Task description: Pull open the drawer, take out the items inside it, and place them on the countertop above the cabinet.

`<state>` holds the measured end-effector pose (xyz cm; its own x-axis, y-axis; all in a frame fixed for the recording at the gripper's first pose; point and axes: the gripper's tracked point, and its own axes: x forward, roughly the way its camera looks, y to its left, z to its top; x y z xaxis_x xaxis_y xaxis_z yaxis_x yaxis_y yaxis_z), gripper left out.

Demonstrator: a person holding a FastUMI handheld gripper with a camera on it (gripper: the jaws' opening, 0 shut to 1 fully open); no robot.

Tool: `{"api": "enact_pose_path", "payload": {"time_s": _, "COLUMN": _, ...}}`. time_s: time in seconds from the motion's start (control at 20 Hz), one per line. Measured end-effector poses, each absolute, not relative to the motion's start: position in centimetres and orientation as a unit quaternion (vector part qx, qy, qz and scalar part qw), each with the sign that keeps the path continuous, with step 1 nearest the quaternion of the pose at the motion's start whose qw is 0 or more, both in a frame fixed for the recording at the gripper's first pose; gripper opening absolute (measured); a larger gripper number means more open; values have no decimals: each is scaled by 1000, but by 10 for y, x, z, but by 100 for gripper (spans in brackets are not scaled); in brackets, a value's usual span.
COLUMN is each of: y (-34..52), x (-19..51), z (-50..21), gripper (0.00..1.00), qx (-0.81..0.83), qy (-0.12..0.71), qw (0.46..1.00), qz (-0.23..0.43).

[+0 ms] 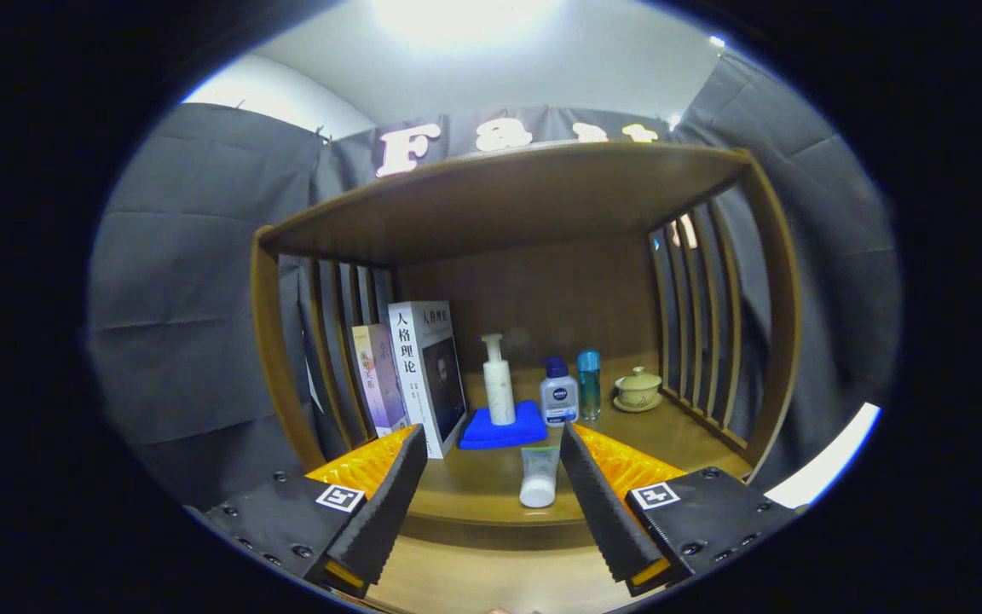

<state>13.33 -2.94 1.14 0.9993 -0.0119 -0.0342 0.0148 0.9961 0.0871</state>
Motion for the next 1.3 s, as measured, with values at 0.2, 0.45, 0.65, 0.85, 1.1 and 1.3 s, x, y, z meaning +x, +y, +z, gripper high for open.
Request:
{"api": "enact_pose_path", "payload": {"time_s": 0.2, "y": -44, "x": 90, "z": -23, "gripper": 98, "qx": 30, "qy": 20, "qw": 999, "qz": -38}}
{"api": "enact_pose_path", "payload": {"time_s": 0.45, "y": -55, "x": 48, "z": -51, "gripper": 98, "qx": 44, "qy": -5, "qw": 997, "qz": -66}}
{"api": "enact_pose_path", "payload": {"time_s": 0.65, "y": -61, "x": 23, "z": -86, "gripper": 98, "qx": 66, "qy": 13, "qw": 995, "qz": -79}}
{"api": "enact_pose_path", "payload": {"time_s": 0.85, "y": -64, "x": 3, "z": -117, "gripper": 98, "qx": 78, "qy": 31, "qw": 992, "qz": -91}}
{"api": "enact_pose_path", "payload": {"time_s": 1.1, "y": -55, "x": -9, "z": -136, "gripper": 98, "qx": 48, "qy": 35, "qw": 994, "qz": -90}}
{"api": "enact_pose_path", "payload": {"time_s": 1.3, "y": -30, "x": -17, "z": -156, "gripper": 98, "qx": 41, "qy": 53, "qw": 995, "qz": -75}}
